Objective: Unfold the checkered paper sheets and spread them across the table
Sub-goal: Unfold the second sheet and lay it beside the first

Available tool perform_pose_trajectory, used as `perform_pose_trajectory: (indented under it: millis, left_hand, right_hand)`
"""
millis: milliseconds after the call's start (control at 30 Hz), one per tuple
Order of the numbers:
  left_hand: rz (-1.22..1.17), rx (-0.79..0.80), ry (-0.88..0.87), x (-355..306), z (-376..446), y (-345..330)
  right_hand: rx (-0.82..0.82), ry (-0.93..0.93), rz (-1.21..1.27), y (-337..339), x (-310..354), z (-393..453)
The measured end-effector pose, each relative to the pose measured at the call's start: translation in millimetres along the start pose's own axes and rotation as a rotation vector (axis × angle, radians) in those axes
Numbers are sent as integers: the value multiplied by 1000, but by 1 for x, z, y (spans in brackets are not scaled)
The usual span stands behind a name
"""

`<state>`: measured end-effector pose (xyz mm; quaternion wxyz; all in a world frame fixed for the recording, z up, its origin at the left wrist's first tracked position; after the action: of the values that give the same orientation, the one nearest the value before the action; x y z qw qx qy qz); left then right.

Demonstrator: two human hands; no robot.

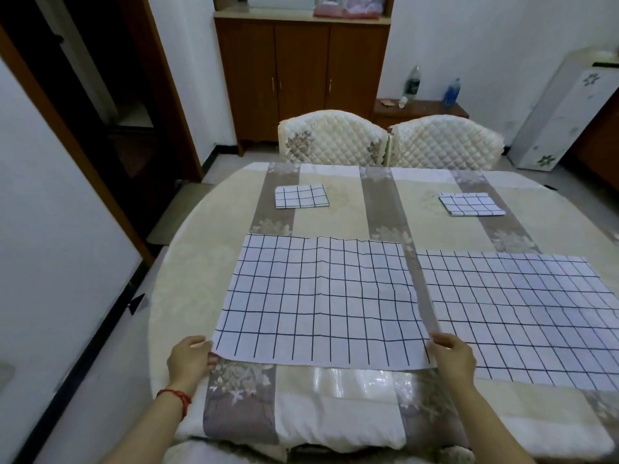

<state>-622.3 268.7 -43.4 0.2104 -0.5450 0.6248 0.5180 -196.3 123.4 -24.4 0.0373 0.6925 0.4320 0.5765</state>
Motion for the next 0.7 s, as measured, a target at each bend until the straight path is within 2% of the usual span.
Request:
perform_pose_trajectory:
  millis: [100,300,700]
  left_hand:
    - [27,-55,9,3,2,-2]
    - [66,-41,0,1,7,-6]
    - [296,4,-119,10,3,0]
  right_hand:
    - [-30,-44,21,-3,-3,0]
    - [-16,-58,-34,-11,-10,3]
    - [-45,47,-140,-7,-19,-2]
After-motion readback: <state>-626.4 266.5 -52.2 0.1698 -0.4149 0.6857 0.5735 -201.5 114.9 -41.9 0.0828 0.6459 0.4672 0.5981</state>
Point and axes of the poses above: each hand's wrist, its own z-axis towards the middle knuckle, its own y-axis out of the back of the hand, x = y × z, the point moved 2 cm from there along z, towards the middle knuckle, and after that the axes turned 4 degrees about -y, right-handed, at the moved point
